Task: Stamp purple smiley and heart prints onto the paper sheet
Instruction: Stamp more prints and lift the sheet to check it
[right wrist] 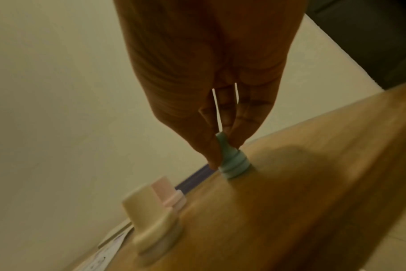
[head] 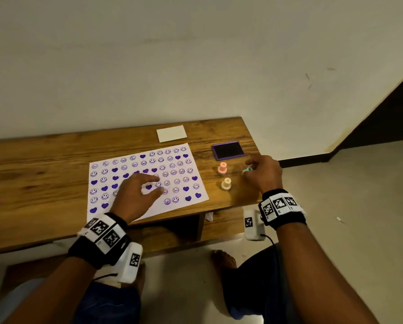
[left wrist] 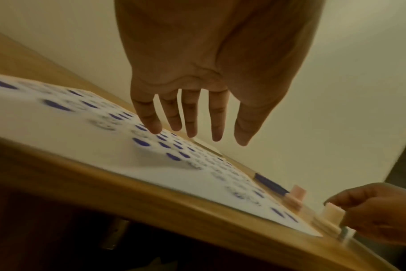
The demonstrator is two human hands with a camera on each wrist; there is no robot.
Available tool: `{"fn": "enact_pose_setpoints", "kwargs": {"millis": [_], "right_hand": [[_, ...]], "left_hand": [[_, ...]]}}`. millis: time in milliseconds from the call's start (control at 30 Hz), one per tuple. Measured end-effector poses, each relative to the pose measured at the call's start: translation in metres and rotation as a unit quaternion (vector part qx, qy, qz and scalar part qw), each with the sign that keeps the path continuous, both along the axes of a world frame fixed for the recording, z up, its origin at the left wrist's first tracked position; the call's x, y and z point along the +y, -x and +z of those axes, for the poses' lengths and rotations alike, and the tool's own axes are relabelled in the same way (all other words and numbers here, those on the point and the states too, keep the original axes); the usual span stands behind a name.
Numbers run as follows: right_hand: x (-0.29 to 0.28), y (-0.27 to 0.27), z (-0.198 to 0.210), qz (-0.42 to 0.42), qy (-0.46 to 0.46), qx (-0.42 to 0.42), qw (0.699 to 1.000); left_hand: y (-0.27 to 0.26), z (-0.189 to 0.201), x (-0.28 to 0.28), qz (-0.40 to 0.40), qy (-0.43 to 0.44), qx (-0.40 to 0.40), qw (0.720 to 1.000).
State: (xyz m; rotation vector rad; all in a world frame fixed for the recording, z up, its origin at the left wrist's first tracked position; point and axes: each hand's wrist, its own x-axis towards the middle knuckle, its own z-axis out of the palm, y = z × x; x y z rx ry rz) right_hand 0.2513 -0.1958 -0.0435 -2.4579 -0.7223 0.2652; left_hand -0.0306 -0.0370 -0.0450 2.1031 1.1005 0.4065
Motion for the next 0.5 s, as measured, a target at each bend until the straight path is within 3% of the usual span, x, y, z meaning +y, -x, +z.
{"fn": "enact_pose_setpoints", "kwargs": {"millis": [167, 267, 367, 500], "right_hand": [[-0.002, 0.004, 0.001, 0.001, 0.041, 0.006, 0.999], [0.001, 0.020, 0.013, 0.003, 0.008, -0.087, 0.996], [0.017, 0.052, 0.020, 0.078, -0.053, -0.154, 0.984], [0.049, 0.102, 0.015, 0.170, -0.100, -0.108, 0.974]], "left_hand": [[0.044, -0.019, 0.015, 0.047, -0.059, 0.067, 0.995], [0.058, -0.022, 0.022, 0.067, -0.079, 0.071, 0.992], [0.063, -0.017, 0.028, 0.073, -0.107, 0.135, 0.982], [0.068, -0.018, 0.036, 0.064, -0.041, 0.178, 0.981]]}}
